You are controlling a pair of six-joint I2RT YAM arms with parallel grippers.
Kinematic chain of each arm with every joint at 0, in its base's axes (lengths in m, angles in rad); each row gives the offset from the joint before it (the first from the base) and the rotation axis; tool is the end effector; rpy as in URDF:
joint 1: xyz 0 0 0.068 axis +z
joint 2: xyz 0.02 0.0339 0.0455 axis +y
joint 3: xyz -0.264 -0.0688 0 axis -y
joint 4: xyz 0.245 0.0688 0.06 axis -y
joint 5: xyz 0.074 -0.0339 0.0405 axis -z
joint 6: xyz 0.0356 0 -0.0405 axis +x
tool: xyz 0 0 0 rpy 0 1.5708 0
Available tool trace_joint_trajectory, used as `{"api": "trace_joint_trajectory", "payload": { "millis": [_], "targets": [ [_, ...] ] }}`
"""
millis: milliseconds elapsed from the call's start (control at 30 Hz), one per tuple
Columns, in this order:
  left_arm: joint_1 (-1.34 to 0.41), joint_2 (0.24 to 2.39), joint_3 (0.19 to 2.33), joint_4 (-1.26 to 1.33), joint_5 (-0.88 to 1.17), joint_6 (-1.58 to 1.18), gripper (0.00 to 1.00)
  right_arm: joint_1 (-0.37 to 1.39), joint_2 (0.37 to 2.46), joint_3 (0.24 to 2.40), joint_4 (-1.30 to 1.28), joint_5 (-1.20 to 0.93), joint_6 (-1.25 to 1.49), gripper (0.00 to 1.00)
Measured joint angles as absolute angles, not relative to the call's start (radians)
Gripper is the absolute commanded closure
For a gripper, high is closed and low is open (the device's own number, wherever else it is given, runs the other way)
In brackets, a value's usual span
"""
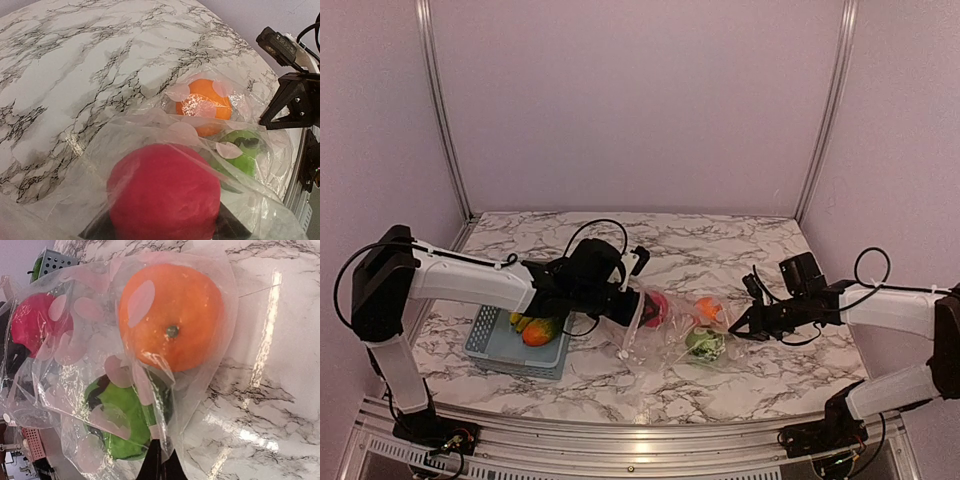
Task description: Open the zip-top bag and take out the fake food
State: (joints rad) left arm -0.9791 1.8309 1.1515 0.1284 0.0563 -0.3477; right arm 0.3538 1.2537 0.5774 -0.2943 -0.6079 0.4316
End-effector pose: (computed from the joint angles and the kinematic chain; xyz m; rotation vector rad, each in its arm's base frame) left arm 0.2268 -0.3410 0.2040 0.7287 2.1176 -0.8208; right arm 0.2037 0.0969 0.1726 -0.1521 2.6249 1.0683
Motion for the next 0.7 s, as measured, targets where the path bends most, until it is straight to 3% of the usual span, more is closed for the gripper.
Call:
{"api": "trace_joint_trajectory", "payload": {
  "millis": [567, 700],
  "targets": [
    [-0.858, 1.370, 0.810, 0.085, 0.202, -0.497, 0.52, 0.354, 1.238, 0.571, -0.284, -0.535, 0.456, 1.00],
    [-0.788, 1.246, 0.771, 0.007, 0.152, -0.554, 0.50, 0.354, 1.238, 0.573, -0.284, -0.527, 0.460, 1.00]
  ]
}}
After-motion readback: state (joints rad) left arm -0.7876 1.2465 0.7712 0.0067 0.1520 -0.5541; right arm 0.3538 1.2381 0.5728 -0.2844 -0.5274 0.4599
